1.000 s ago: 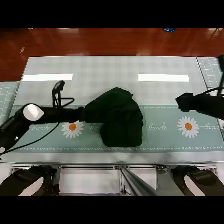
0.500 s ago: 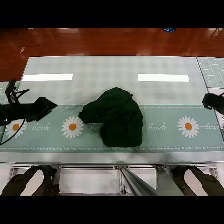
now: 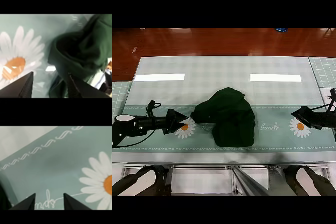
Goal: Fold the shirts.
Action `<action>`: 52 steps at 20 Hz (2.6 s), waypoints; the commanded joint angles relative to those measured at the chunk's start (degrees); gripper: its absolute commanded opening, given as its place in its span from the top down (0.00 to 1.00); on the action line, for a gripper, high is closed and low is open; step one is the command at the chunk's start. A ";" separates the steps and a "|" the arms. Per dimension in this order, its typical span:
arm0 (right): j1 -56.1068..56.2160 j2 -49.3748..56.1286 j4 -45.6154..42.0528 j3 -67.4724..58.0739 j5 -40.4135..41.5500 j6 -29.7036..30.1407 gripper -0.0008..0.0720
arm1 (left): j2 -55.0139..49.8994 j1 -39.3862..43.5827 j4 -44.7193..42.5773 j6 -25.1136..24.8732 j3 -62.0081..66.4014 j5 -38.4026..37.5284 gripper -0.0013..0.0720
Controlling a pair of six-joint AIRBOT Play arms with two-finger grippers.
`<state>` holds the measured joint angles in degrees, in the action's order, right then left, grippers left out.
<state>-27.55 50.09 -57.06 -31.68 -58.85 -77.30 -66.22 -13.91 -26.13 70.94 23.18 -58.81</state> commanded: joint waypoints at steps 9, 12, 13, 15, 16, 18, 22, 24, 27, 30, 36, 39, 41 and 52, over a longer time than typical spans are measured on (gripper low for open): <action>5.86 0.04 1.99 0.92 0.59 1.29 0.43 | -11.41 9.88 7.23 -1.88 8.31 0.81 0.29; 5.86 0.04 1.99 0.92 0.52 1.29 0.43 | -13.57 10.49 6.64 -2.99 8.50 -4.63 0.29; 5.88 0.04 2.01 0.94 0.48 1.22 0.43 | -13.79 10.49 6.64 -3.02 8.55 -4.68 0.29; 5.88 0.09 2.01 0.94 -0.26 1.09 0.43 | -13.81 10.49 6.69 -3.37 9.03 -3.50 0.34; 5.88 0.11 2.01 1.09 -0.92 1.11 0.43 | -13.81 10.56 6.73 -4.15 9.33 -3.19 0.65; 5.88 0.11 2.01 1.92 -2.78 1.09 0.43 | -13.81 11.04 6.91 -7.48 10.29 -3.39 0.95; 5.90 0.11 5.42 5.20 -7.43 1.14 0.43 | -13.81 11.56 6.88 -8.04 11.04 -3.37 0.95; 8.98 0.11 8.28 7.32 -8.52 1.31 0.43 | -13.81 11.65 6.88 -8.35 11.04 -3.37 0.95; 21.16 0.11 10.21 7.96 -5.42 -1.84 0.43 | -13.81 11.80 6.88 -8.35 11.04 -3.34 0.95; 31.23 0.63 12.20 7.93 1.77 -6.71 0.43 | -13.81 11.80 6.88 -8.35 11.02 -3.37 0.95; 41.46 10.27 16.74 7.93 6.19 -7.17 0.43 | -13.81 11.80 6.88 -8.35 11.02 -3.37 0.95; 44.74 12.96 21.11 7.06 9.57 -5.81 0.44 | -13.81 11.80 6.88 -8.35 11.04 -3.34 0.95; 45.68 13.75 21.07 4.81 10.73 -3.30 0.91 | -13.73 11.43 7.13 -8.37 11.61 -3.34 0.95; 24.11 8.26 -1.03 -59.32 -15.13 -3.85 0.96 | 8.28 -3.72 24.39 -8.11 44.15 -3.10 0.95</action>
<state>-0.30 58.87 -54.17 -72.71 -66.94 -80.86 -63.92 -14.83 -6.70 62.76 57.41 -64.14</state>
